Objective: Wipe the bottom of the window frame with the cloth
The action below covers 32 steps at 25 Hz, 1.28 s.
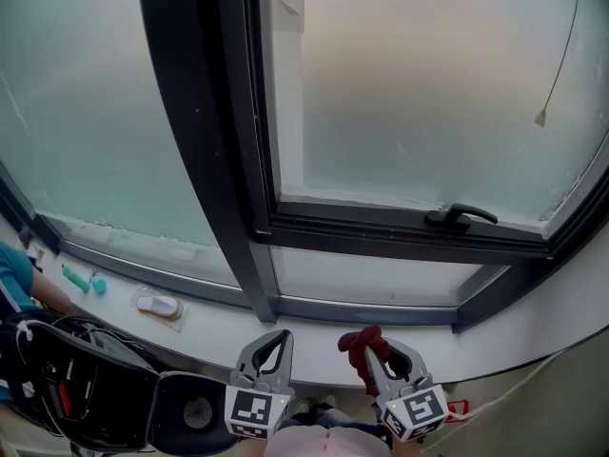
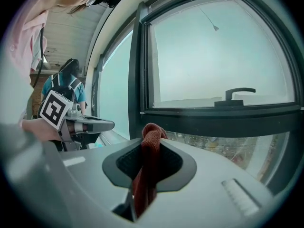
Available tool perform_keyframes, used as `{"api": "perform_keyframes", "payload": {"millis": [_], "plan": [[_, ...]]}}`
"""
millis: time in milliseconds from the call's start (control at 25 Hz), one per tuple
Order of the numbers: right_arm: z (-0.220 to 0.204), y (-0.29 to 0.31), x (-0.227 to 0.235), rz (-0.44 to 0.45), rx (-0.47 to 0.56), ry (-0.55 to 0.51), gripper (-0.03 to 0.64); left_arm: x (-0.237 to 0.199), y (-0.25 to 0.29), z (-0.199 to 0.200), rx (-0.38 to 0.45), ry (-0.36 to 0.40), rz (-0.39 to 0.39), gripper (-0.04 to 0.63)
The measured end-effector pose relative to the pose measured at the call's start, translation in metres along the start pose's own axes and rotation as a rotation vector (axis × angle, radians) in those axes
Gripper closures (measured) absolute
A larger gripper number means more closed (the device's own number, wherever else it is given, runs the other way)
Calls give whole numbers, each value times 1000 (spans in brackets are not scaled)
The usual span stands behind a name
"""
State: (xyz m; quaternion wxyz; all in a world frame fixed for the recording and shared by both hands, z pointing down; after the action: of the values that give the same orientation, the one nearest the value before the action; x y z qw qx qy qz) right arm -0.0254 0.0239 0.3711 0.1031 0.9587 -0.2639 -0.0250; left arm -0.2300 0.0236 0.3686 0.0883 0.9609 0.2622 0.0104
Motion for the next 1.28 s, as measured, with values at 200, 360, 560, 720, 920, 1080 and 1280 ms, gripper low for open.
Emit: {"api": "perform_keyframes", "payload": {"millis": [200,360,560,720,920,1080,1280], "plan": [[13,12,26,44,43,-5,554,12,20,11,43,20,37,595],[23,18,39,59,56,2,554,18,32,15,44,11,37,595],[29,22,47,71,83,-49,555,28,37,19,76,34,44,595],[51,28,44,79,146,-117,554,32,31,21,74,26,61,595],[101,71,32,67,229,-197,555,10,34,34,125,73,47,595],[148,113,10,67,253,-300,555,-6,23,48,163,100,68,595],[182,180,-20,108,123,-348,555,-29,10,54,184,77,96,595]]}}
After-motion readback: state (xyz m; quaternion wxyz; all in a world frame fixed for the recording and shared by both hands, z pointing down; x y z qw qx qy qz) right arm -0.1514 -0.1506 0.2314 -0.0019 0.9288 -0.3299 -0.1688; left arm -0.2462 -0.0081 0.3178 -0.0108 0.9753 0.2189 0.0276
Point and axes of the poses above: the fingertips, and each gripper's own axes: y forward along the fingers, x to its right, z out of its top, the point moved 6 cm from there along -y, backward along the fingers, and after that the axes turned 7 degrees about -z, right-handed, at the moved point
